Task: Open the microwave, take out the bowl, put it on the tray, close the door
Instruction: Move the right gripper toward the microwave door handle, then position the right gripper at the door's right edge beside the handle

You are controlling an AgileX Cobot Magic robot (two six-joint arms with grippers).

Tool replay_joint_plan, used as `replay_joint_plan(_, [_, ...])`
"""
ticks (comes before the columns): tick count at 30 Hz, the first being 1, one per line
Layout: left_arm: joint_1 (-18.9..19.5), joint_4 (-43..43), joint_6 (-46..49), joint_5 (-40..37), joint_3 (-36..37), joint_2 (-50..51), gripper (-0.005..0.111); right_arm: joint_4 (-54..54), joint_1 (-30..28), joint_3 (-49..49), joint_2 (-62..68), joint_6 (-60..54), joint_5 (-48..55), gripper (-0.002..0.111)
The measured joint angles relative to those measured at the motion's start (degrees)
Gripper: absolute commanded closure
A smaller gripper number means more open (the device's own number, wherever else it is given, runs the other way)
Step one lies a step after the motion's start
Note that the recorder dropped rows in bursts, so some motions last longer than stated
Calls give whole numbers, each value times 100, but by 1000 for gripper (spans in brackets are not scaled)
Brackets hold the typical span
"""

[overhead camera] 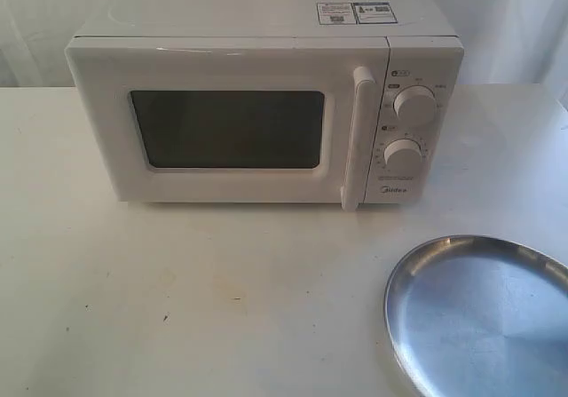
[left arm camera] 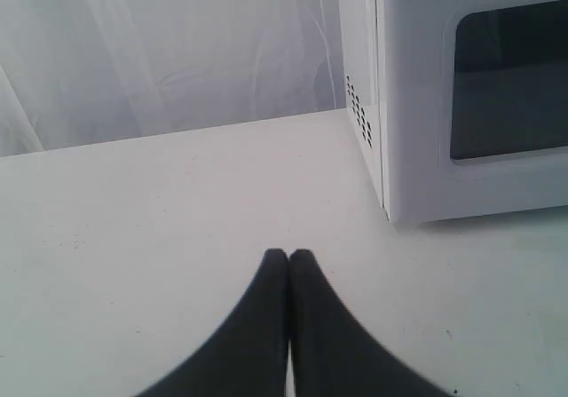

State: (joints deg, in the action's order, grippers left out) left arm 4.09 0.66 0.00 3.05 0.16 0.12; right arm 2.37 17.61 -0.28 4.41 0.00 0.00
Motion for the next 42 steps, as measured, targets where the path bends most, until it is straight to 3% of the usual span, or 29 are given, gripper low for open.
replay_joint_plan(3, [0,0,0,0,0,0,107,56,0,0,0,127,-533,108])
replay_joint_plan(10, [0,0,0,0,0,0,107,195,0,0,0,1892,-769,108])
replay_joint_plan(21, [0,0,0,0,0,0,107,115,0,0,0,2171,-1343,108])
replay_joint_plan(27, [0,0,0,0,0,0,107,-1409,39,0,142,2925,-1822,108])
replay_joint_plan(32, [0,0,0,0,0,0,107,-3211,171,-158,1040,4319,-3275,108])
replay_joint_plan(36, [0,0,0,0,0,0,107,-4821,181,-1044,2256,5275,-4323,108])
replay_joint_plan(39, [0,0,0,0,0,0,107,-5334,181,-1663,3240,5027,-4846,108])
replay_joint_plan(42, [0,0,0,0,0,0,107,-5387,182,-1843,4195,3933,-5351,108])
